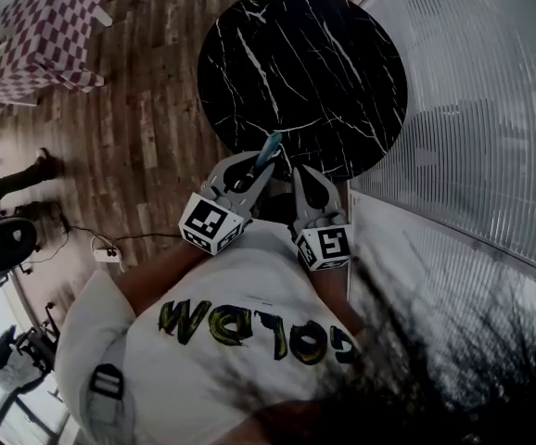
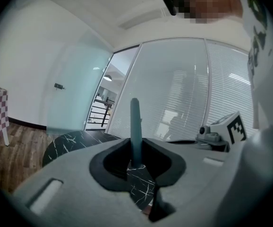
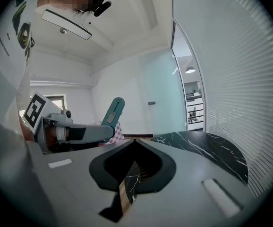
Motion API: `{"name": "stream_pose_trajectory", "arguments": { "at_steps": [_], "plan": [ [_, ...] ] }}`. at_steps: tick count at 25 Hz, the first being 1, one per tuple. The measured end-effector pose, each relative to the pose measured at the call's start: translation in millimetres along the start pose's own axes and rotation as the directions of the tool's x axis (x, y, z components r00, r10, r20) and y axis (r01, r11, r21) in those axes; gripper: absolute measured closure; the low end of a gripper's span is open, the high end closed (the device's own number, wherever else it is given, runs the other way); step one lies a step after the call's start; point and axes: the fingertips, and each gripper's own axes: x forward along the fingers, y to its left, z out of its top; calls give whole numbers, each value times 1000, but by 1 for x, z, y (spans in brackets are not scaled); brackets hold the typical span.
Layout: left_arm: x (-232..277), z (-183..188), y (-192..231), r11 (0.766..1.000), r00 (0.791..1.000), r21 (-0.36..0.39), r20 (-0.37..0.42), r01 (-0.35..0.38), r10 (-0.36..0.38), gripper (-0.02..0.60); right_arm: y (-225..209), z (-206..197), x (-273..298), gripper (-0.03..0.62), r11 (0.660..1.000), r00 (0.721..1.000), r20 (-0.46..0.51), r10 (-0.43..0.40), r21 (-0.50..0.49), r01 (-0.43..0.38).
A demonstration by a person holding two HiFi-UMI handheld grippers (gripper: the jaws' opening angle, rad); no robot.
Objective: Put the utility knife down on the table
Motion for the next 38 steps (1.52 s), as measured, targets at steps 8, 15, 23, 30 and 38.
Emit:
{"name": "stream_pose_trajectory", "arguments": {
  "at_steps": [8,15,23,30,38],
  "plan": [
    [24,-3,6,999,999,1,-16,-41,41,509,-30,0,1,594,1000,1000,-2,7,8,-7],
    [43,-5,-8,999,999,6,-26,-43,43,509,-51,1,-7,594,1000,1000,-6,18,1,-18],
    [59,-26,-3,998,992,15,-114,-56,57,509,-68,-10,-2,594,1000,999,-42,20,13,-19],
    [70,-55,13,997,977,5,-199,-76,75,509,-71,-22,10,594,999,997,-62,38,14,-38],
    [82,-104,33,996,945,26,-314,-81,85,508,-86,-50,18,594,999,995,-89,32,34,-29]
  ]
}}
